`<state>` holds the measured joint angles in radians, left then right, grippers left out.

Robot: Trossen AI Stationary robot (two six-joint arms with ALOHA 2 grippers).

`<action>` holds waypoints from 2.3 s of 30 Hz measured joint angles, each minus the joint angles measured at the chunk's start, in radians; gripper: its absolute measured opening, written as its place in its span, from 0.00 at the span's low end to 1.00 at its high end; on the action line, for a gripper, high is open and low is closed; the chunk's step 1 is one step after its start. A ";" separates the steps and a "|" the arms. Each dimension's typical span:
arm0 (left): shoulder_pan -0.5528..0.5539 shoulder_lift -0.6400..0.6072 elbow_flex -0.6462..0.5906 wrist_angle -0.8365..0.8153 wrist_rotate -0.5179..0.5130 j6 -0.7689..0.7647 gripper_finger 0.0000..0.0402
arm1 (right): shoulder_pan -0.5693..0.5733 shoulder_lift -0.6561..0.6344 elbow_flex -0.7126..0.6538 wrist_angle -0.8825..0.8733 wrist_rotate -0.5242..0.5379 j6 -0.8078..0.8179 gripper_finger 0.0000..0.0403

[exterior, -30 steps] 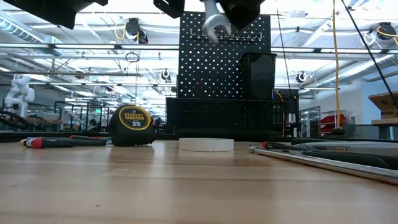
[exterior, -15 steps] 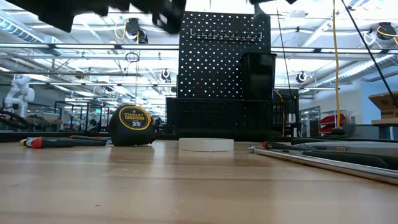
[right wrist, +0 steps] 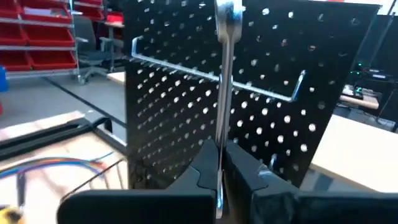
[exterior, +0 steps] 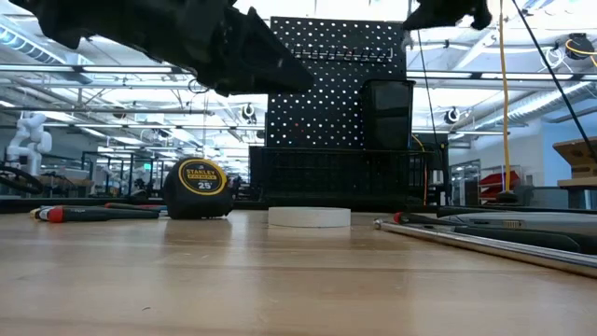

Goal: Hang tools onto peg board
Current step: Put the wrench into the black bin on the peg board

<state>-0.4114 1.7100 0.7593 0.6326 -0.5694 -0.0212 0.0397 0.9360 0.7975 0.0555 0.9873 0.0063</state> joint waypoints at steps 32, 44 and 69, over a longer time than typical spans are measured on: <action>-0.002 0.004 0.000 -0.025 0.000 -0.025 0.22 | -0.269 0.106 0.001 -0.063 -0.228 0.060 0.33; -0.004 0.005 0.000 -0.020 0.156 -0.022 0.22 | -0.099 0.005 0.002 -0.300 -0.992 0.357 0.37; -0.011 0.048 0.071 0.151 0.266 -0.048 0.22 | 0.686 0.450 0.001 -0.438 -0.745 1.117 0.32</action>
<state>-0.4220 1.7581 0.8300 0.7839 -0.3038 -0.0695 0.7254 1.3857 0.7986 -0.3823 0.2420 1.1234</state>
